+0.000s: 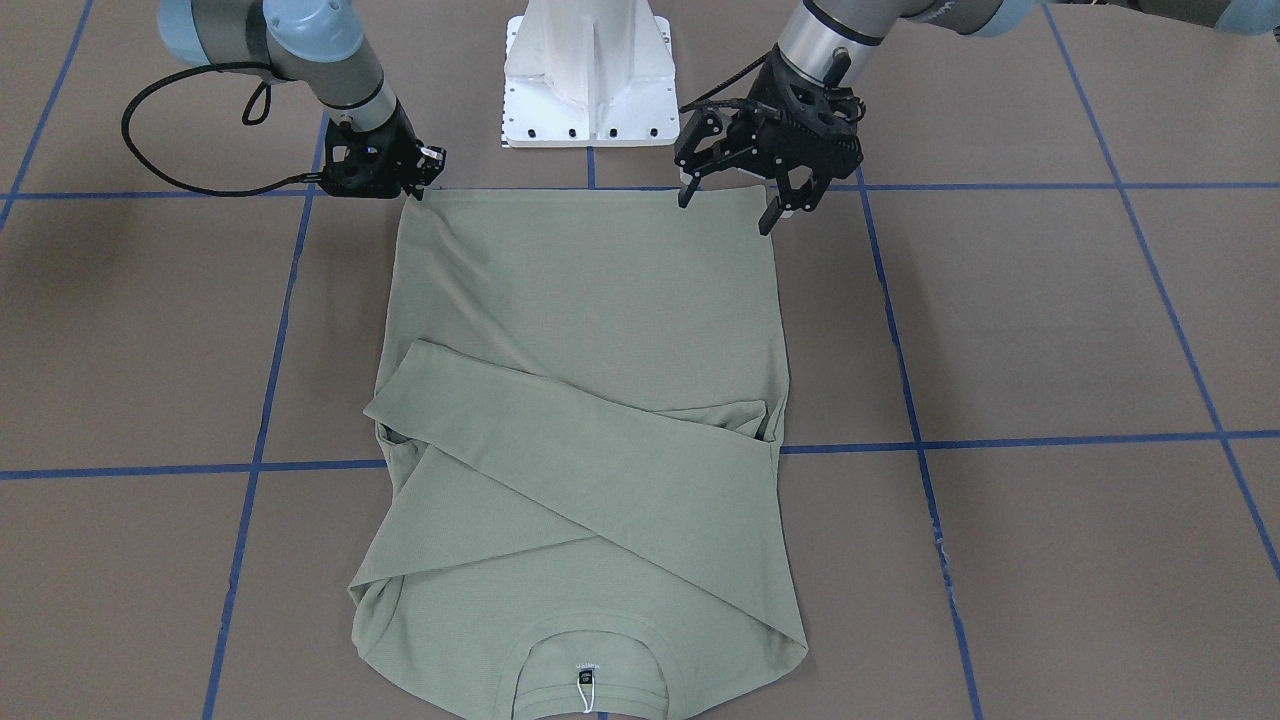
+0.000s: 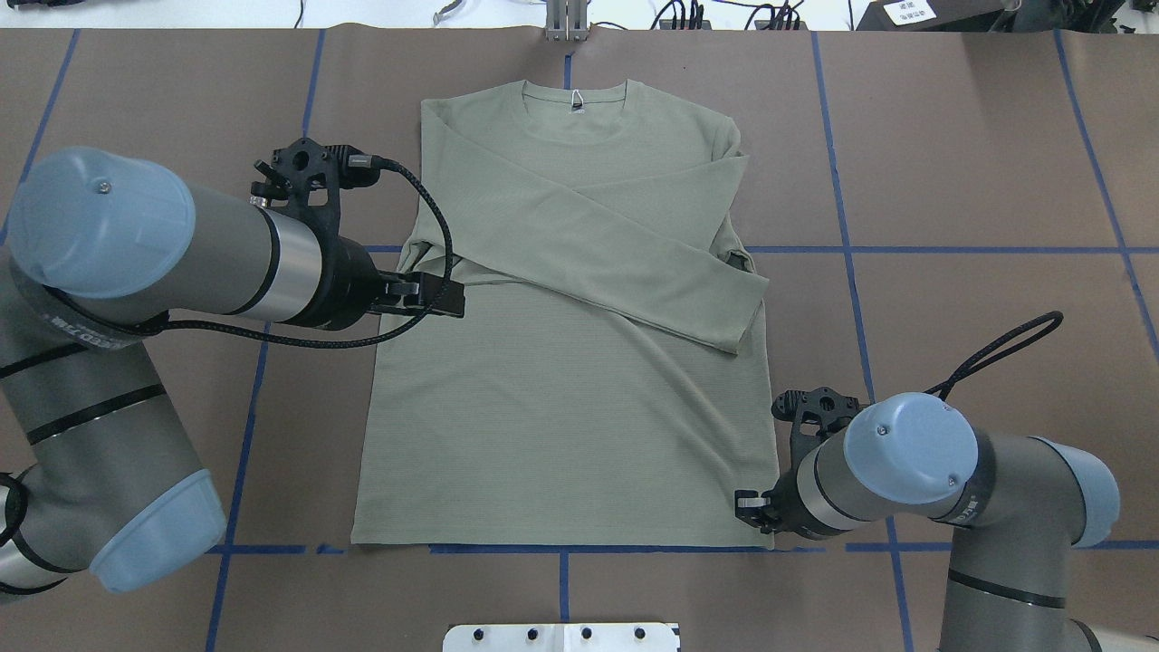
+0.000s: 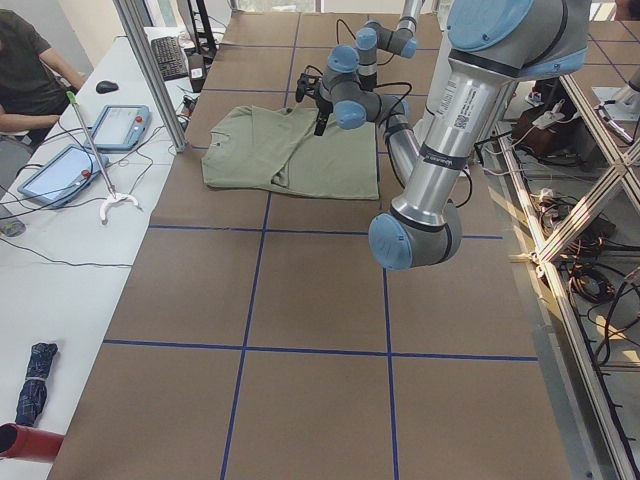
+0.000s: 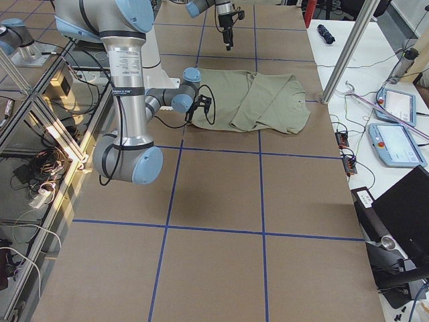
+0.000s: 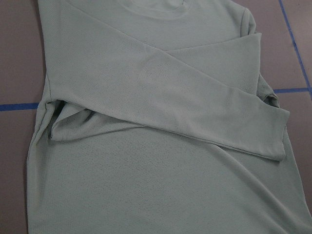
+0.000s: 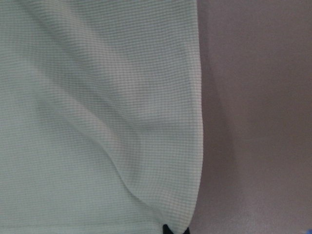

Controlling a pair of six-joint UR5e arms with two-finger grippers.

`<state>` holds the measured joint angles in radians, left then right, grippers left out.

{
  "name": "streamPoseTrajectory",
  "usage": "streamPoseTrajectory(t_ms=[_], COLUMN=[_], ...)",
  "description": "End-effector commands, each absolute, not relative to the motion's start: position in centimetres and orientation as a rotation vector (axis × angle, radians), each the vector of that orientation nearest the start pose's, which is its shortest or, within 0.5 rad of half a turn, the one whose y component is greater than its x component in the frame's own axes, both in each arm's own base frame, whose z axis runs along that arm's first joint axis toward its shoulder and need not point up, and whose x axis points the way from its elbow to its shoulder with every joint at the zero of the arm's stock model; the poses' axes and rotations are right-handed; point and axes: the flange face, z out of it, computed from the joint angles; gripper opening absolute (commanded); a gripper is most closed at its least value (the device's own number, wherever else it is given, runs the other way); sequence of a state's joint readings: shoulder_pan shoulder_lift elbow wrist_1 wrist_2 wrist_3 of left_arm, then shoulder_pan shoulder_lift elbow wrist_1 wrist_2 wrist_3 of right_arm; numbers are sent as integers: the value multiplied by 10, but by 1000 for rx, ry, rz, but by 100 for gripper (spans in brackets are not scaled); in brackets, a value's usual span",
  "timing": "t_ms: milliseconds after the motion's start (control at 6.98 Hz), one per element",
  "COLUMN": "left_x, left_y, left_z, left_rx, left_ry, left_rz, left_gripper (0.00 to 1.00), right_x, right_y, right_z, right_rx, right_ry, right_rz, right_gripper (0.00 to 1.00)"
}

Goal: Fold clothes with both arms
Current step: 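Move both grippers to the hem corners nearest the robot and grasp them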

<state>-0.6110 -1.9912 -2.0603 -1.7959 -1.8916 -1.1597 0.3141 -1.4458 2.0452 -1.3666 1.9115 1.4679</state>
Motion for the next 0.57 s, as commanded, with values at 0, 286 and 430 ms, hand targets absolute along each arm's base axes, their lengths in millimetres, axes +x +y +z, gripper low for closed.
streamPoseTrajectory(t_ms=[0, 286, 430], left_x=[394, 421, 448], left_y=[-380, -336, -301], left_z=[236, 286, 297], left_rx=[218, 143, 98], left_ry=[1056, 972, 948], left_rz=[-26, -22, -60], left_gripper=[100, 100, 98], right_x=[-443, -430, -429], right_y=[-256, -262, -263], right_z=[334, 319, 315], right_rx=[-129, -106, -109], right_ry=[-892, -926, -933], right_rz=[65, 77, 95], right_gripper=[0, 0, 0])
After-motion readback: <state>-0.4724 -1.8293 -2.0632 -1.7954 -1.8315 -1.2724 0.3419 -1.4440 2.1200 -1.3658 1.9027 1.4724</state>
